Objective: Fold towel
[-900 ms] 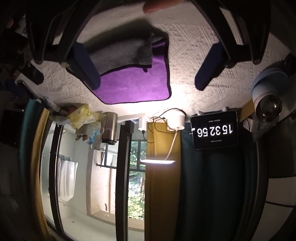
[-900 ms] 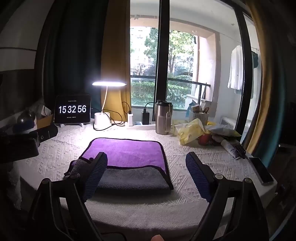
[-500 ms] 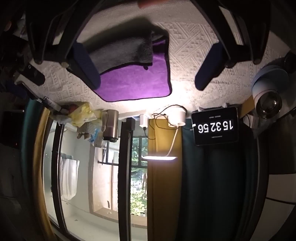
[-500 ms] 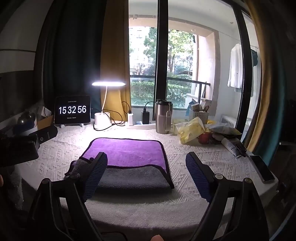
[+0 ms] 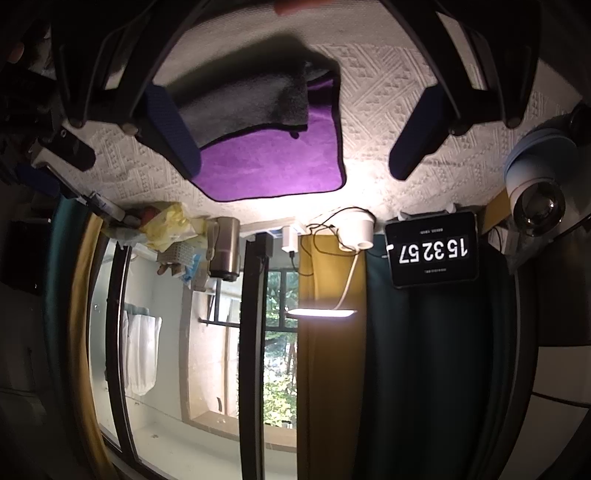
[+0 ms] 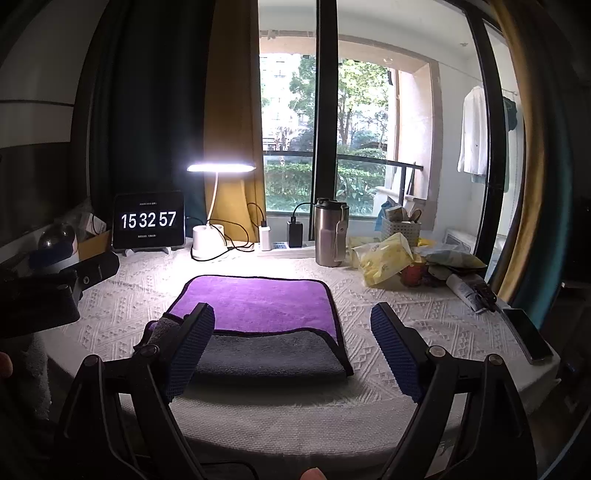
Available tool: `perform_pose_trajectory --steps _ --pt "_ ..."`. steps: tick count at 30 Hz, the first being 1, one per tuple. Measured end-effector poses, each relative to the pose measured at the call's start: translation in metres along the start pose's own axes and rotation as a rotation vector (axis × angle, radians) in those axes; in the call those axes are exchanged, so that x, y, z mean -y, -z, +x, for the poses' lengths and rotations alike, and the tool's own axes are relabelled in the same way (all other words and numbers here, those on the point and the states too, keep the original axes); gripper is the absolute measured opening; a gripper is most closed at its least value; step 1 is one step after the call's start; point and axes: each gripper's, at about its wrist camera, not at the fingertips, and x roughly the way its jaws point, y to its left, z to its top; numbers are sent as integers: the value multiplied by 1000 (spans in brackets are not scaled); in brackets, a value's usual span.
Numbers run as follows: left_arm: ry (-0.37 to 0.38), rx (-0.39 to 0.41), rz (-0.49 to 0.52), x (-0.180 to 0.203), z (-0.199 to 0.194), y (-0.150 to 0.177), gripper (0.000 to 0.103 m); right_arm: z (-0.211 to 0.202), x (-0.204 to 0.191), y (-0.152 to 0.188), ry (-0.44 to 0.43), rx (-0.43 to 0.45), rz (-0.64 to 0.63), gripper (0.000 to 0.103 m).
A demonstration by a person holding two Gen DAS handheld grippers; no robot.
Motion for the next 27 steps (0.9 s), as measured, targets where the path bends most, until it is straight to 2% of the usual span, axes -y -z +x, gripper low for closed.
perform_pose_trajectory --steps 27 --pt "1 -21 11 0 5 7 102 2 0 4 -2 -7 9 89"
